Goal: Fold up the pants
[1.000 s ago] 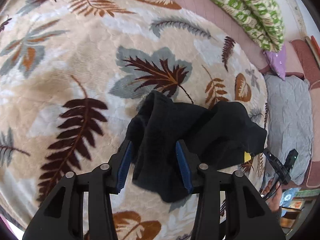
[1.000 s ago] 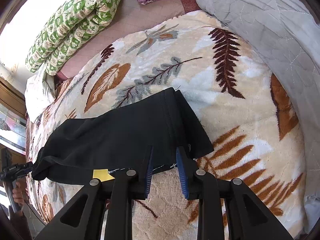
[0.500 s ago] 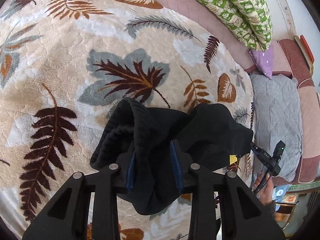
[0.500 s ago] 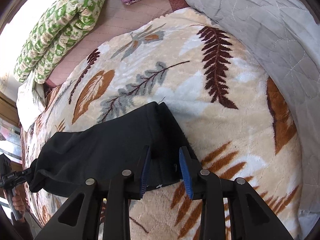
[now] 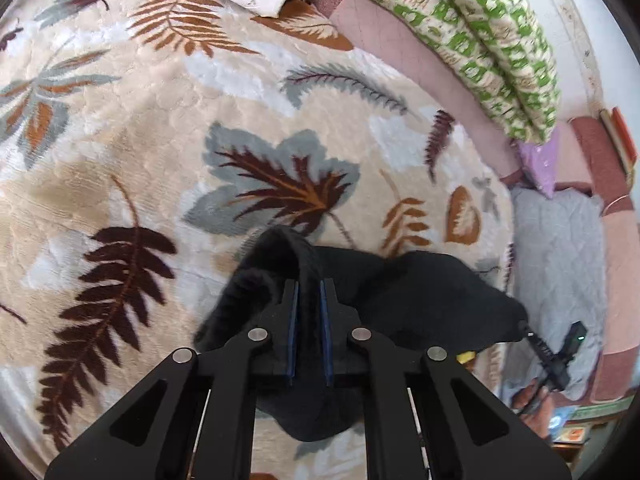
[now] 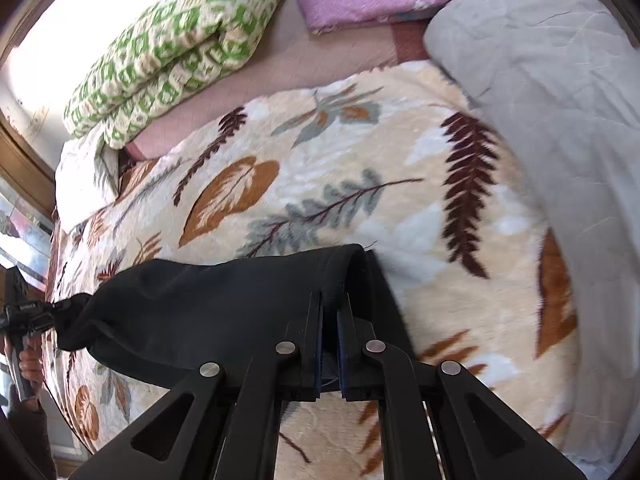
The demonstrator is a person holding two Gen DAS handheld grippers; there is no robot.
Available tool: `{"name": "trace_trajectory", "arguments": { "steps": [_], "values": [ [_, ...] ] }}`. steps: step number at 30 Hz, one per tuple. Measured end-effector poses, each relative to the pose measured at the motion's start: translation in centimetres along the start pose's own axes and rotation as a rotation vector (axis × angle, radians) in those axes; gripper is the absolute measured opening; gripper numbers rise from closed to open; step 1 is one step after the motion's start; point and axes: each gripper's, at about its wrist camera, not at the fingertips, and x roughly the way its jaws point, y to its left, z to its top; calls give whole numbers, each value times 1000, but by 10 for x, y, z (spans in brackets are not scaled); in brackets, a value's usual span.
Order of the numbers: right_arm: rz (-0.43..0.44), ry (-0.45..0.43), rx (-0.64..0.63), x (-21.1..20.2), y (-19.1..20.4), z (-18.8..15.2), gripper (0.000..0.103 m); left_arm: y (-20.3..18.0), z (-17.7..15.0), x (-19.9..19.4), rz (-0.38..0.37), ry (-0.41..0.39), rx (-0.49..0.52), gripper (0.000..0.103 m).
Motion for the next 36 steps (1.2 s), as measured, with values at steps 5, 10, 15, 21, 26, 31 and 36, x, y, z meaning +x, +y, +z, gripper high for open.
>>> {"name": "trace_trajectory", "arguments": {
  "steps": [5, 10, 15, 21, 26, 31, 36],
  "values": [
    [-64, 50, 55, 10, -30, -12, 5, 10, -1, 2, 53, -11, 9, 8],
    [-78, 100, 89, 32, -40, -24, 6, 12, 0, 10, 105, 6, 20, 8],
    [-104, 119, 82, 37, -37, -25, 14, 16, 0, 6, 33, 40, -9, 8],
    [-162, 34, 63, 4, -34, -20, 27, 5, -15, -13, -3, 56, 85, 21],
    [54, -10, 59, -22, 10, -33, 34, -7, -24, -12, 1, 87, 159, 37],
    [334, 111, 24, 2, 100, -57, 41, -10, -26, 4, -45, 157, 129, 47],
    [286, 104, -73, 26, 156, -43, 41, -14, -42, 23, 13, 201, 204, 33]
  ]
}}
